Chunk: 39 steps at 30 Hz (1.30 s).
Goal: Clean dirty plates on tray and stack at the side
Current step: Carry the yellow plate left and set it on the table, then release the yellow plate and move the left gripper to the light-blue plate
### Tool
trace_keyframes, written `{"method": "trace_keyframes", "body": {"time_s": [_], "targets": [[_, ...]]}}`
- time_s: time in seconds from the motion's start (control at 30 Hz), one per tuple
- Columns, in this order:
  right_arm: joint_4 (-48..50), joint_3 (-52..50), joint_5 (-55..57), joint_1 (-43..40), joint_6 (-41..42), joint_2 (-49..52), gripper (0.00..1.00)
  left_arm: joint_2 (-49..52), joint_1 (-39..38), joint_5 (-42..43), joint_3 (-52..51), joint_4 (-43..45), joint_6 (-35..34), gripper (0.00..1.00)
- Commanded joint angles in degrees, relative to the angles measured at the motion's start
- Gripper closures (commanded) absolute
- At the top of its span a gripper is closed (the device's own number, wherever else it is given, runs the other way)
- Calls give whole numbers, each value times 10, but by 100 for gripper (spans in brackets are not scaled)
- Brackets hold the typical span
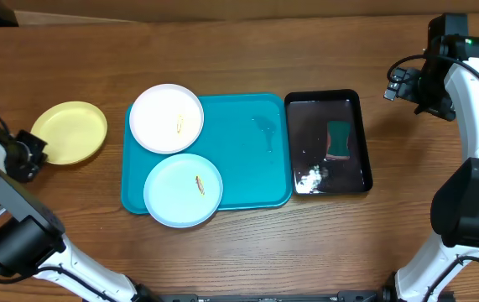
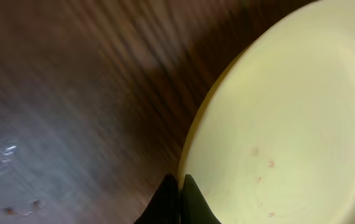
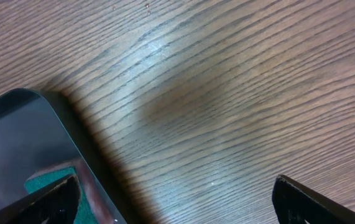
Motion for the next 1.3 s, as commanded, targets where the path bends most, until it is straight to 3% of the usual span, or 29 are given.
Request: {"method": "trace_keyframes", "body": {"time_s": [0.0, 0.1, 0.13, 0.17, 0.2, 0.23, 0.3, 0.5, 0.77, 1.07, 1.27], "targets": [[3, 2, 2, 2, 4, -2, 0, -2, -24, 11, -32, 35, 10, 96], [3, 2, 2, 2, 4, -2, 0, -2, -36, 10, -40, 48, 13, 94], [3, 2, 2, 2, 4, -2, 0, -2, -43, 14, -40, 49, 14, 72], [3, 2, 2, 2, 4, -2, 0, -2, -46, 25, -38, 44, 13, 36], [3, 2, 2, 2, 4, -2, 0, -2, -47, 50, -32, 34, 13, 6], [3, 2, 2, 2, 4, -2, 0, -2, -47, 80, -24, 23, 13, 0], [3, 2, 2, 2, 4, -2, 0, -3, -47, 128, 7, -16, 18, 0], [3, 2, 2, 2, 4, -2, 0, -22, -70, 136, 148, -207, 37, 14], [3, 2, 2, 2, 4, -2, 0, -141, -190, 86, 138, -381, 69, 11], [3, 2, 2, 2, 4, -2, 0, -321, -328, -68, -58, -393, 10, 10], [3, 2, 2, 2, 4, -2, 0, -362, -331, -78, -177, -330, -4, 13]]}}
